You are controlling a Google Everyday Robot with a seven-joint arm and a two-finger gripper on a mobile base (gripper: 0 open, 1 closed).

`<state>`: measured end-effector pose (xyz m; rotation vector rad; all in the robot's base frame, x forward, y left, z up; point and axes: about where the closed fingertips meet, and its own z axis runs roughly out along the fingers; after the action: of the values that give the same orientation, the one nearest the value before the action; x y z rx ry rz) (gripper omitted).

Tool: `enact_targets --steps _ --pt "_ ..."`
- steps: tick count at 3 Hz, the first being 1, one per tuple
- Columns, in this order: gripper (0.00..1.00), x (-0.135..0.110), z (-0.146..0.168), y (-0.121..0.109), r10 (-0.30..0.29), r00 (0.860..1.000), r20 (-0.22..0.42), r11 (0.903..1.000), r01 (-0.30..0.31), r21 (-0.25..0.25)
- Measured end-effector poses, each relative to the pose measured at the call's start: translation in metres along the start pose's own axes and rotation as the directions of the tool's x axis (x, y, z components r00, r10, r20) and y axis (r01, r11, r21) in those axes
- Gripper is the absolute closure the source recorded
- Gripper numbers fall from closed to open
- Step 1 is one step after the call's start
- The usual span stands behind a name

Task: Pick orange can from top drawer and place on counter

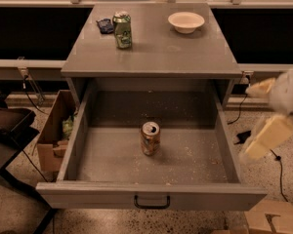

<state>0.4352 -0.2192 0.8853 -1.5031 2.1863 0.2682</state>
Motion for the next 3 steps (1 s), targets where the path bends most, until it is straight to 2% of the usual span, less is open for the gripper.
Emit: enact_targets --steps 1,2,3 --pt "0.00 0.002 0.055 0.007 0.047 0.978 0.205 0.9986 -0.041 -0.035" --pt "0.00 -0.036 0.107 -0.013 0.055 0.877 0.478 0.9985 -0.045 -0.032" --pt "0.00 -0.072 0.136 -0.042 0.062 0.754 0.654 0.9960 -0.089 0.008"
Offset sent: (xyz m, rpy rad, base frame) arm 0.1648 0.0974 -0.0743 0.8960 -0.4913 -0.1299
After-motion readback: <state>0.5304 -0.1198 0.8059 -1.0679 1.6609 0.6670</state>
